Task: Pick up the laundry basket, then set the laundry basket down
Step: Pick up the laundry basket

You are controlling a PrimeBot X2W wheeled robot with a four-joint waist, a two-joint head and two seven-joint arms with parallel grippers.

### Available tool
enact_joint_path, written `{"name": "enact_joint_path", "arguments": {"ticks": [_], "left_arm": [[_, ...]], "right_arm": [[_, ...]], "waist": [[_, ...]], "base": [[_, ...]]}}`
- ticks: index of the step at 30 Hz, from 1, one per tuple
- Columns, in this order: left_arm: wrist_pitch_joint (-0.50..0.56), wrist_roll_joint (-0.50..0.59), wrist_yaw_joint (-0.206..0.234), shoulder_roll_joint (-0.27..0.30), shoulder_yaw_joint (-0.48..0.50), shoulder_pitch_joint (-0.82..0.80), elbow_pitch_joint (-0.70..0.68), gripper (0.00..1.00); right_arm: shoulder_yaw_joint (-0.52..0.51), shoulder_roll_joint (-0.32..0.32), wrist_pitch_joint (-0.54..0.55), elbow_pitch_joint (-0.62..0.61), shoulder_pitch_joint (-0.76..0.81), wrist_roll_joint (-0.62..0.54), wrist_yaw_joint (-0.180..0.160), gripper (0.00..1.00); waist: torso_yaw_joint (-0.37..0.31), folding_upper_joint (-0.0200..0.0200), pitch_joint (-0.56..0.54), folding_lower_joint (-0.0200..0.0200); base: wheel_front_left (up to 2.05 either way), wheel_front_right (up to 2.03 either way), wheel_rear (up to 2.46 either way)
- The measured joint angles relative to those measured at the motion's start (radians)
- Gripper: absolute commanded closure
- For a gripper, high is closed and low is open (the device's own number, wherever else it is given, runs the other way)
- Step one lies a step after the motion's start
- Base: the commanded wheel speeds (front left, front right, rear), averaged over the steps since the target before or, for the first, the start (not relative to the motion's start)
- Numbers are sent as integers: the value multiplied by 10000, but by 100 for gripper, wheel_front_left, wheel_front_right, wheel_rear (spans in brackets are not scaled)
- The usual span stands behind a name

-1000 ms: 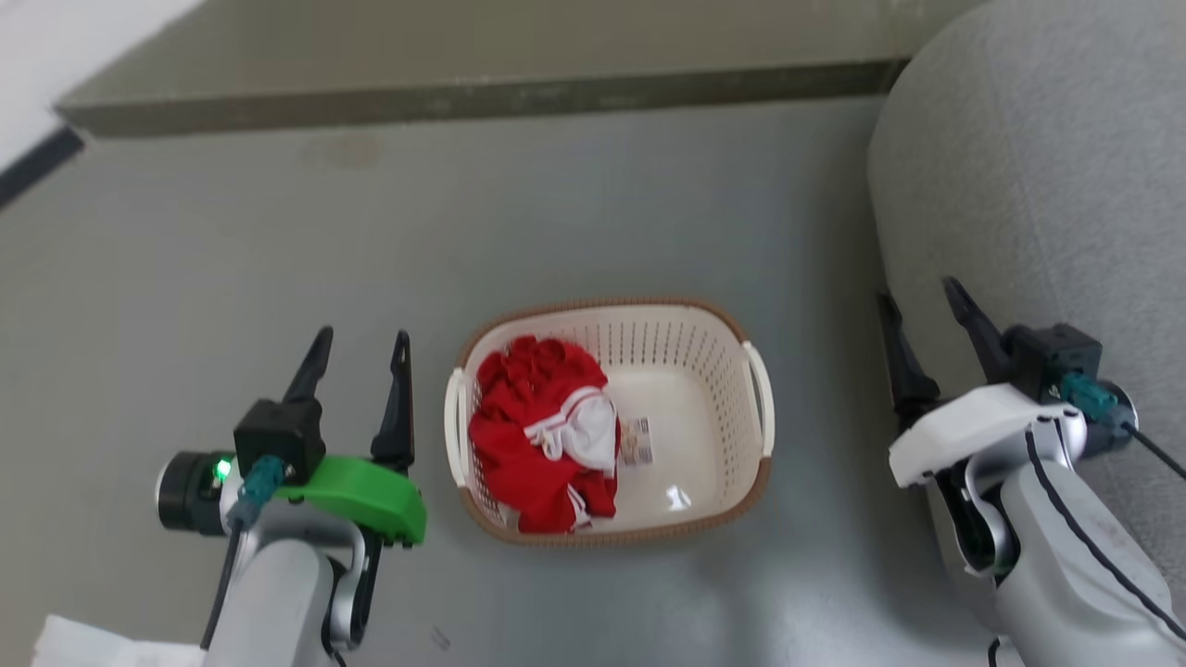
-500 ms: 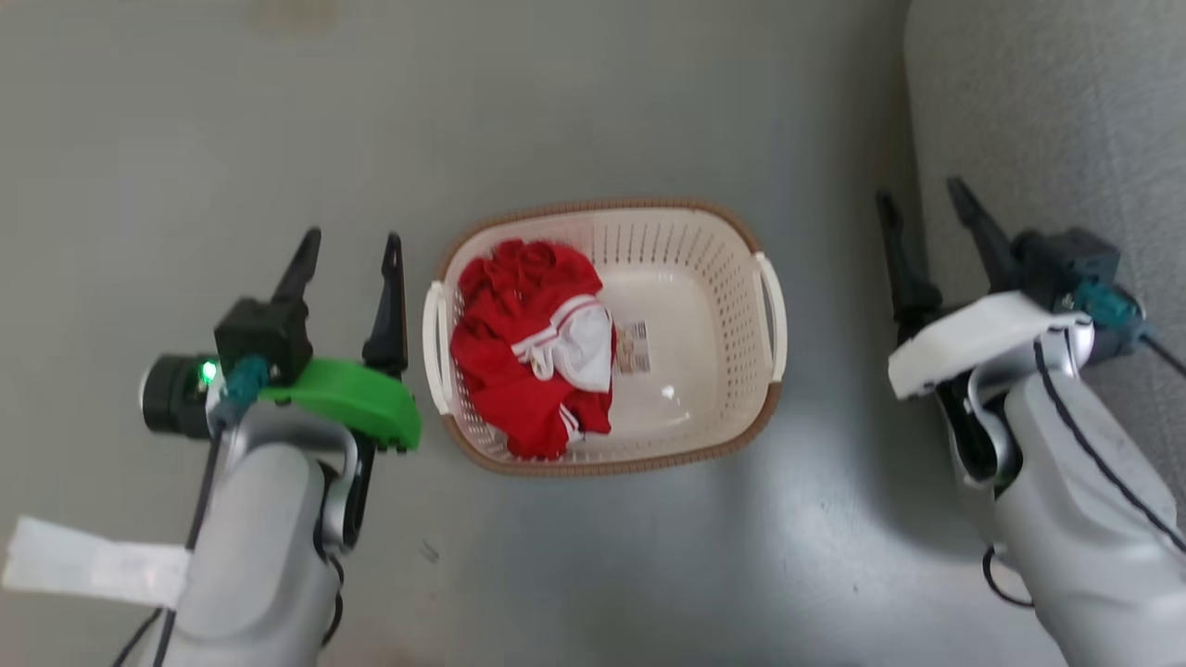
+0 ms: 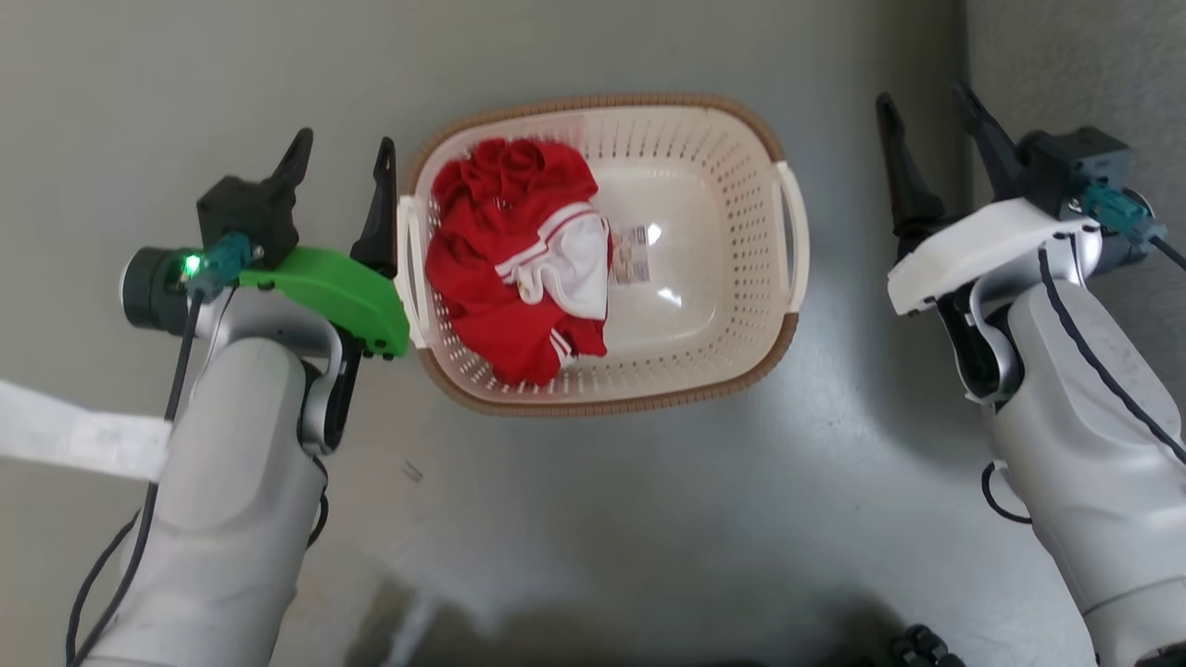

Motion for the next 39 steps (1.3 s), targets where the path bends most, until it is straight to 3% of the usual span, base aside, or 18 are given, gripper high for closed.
{"name": "enact_joint_path", "arguments": {"ticks": [18,36,37,38,39], "left_arm": [[422,-219,-681,-249,-186,-1270,2203,0],[493,-685,-966,-410,-316,-2432,3795,0],[493,-700,-968,-426,-316,-2508,3891,0],[458,-700,-970,-437,-316,-2564,3971,88],[391,-700,-1001,-445,-314,-2586,4029,100]], "right_arm": [[537,495,73,1505,-1124,-107,355,0],[658,740,69,2813,-1985,-144,474,0],[665,756,69,2884,-2034,-140,477,10],[671,775,69,2982,-2071,-121,512,100],[686,803,71,3074,-2095,-67,518,100]], "waist": [[13,0,1938,-1],[15,0,3079,-2],[29,0,3115,-2],[44,0,3144,-1],[59,0,3162,-1]], "base": [[0,0,0],[0,0,0],[0,0,0],[0,0,0],[0,0,0]]}}
